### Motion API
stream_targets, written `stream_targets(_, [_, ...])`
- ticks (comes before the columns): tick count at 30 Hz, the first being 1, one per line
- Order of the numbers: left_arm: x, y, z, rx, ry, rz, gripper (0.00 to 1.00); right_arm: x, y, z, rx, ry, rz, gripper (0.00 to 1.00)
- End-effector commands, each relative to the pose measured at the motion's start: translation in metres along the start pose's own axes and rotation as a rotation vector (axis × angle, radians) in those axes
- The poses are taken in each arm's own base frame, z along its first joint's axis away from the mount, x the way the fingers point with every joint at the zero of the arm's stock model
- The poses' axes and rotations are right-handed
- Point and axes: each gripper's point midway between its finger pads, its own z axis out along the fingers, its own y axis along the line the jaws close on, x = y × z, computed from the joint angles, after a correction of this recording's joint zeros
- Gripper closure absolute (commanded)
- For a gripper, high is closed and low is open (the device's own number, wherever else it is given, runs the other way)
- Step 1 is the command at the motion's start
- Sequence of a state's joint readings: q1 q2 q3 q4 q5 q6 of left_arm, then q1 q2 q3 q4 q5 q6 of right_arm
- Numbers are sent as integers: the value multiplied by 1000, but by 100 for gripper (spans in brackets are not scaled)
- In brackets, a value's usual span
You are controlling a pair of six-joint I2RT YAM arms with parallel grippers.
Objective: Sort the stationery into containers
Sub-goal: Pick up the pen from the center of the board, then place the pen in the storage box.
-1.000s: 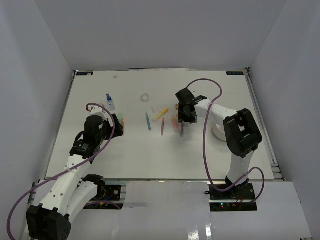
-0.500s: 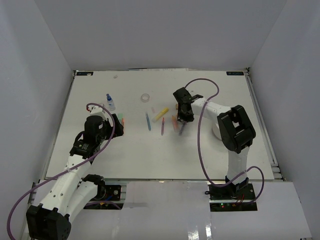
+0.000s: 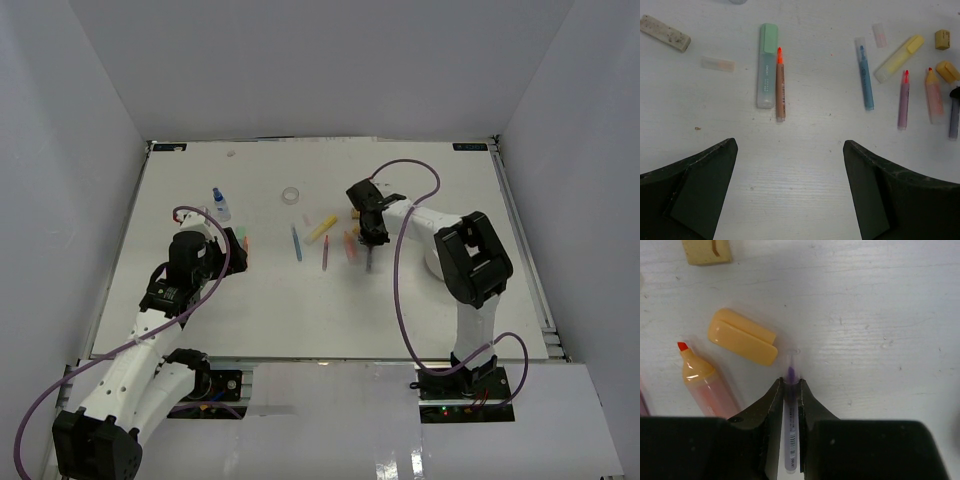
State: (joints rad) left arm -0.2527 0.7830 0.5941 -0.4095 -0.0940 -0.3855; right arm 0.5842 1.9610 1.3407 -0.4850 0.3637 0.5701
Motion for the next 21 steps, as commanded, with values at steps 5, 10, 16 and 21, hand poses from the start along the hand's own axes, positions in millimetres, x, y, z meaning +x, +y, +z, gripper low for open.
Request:
stream_targets(5, [-4, -4, 0, 19, -17, 5, 2, -32, -18, -52, -52, -210, -36, 92])
stream_targets(10, [-4, -4, -1, 20, -19, 3, 2, -88, -51, -126, -43, -549, -16, 92])
stream_targets(16, [-5, -4, -2, 21, -23, 3, 2, -122, -117, -183, 32, -872, 61, 92])
stream_targets(21, [-5, -4, -1, 22, -24, 3, 2, -124, -153, -194, 94, -986, 39, 92])
